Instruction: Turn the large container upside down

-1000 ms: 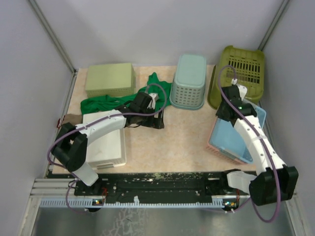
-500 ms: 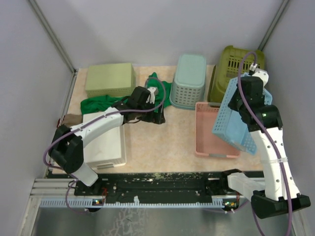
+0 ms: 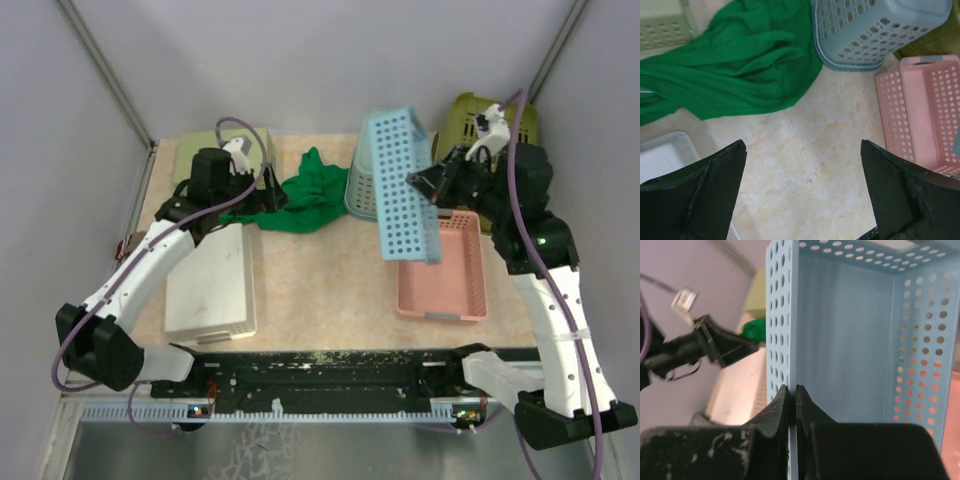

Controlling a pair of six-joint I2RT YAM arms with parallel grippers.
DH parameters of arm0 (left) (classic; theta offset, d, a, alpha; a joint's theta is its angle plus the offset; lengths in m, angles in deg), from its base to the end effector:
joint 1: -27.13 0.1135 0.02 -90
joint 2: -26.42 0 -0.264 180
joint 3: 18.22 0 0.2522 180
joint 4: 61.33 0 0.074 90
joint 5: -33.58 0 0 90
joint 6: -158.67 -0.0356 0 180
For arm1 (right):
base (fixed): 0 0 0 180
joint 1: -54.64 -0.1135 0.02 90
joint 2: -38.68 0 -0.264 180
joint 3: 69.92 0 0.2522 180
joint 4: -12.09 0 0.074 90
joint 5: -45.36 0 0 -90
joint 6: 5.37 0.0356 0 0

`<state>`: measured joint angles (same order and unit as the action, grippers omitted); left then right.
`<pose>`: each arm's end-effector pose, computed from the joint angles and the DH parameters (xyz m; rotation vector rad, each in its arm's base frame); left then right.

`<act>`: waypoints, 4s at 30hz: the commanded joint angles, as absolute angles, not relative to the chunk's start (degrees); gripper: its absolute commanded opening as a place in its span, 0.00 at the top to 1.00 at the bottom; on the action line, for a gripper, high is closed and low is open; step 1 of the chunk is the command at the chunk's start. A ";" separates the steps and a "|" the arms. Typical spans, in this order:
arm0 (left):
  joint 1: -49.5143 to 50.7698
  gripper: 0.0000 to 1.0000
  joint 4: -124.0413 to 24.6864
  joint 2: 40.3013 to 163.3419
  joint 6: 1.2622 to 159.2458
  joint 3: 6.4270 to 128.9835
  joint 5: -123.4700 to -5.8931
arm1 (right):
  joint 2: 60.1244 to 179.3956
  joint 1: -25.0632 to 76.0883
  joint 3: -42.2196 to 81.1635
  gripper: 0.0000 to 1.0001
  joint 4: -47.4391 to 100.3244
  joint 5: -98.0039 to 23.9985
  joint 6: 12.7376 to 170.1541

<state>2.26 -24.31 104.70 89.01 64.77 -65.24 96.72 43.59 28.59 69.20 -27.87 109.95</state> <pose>0.2790 -0.1353 0.3343 0.1796 2.1855 -0.6198 0.1705 0.0438 0.4702 0.0290 1.9094 0.7071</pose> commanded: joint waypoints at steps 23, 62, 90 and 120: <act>14.91 0.00 -19.08 92.66 98.72 64.52 -52.38 | 111.76 18.15 -1.49 1.00 5.35 -12.48 148.97; 14.91 0.00 -24.08 95.13 95.09 59.48 -64.61 | 108.84 26.07 -20.15 0.43 26.57 -30.54 145.52; 8.76 0.00 -24.62 95.74 87.34 60.23 -68.83 | 123.90 8.88 -3.29 0.35 23.28 -25.62 130.57; 0.05 0.00 -26.64 99.36 86.66 58.96 -61.52 | 106.28 23.00 -6.04 0.31 60.67 -61.69 116.92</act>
<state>-0.07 -24.46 99.69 86.41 59.35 -61.41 104.06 23.00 -5.14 64.94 -65.09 115.96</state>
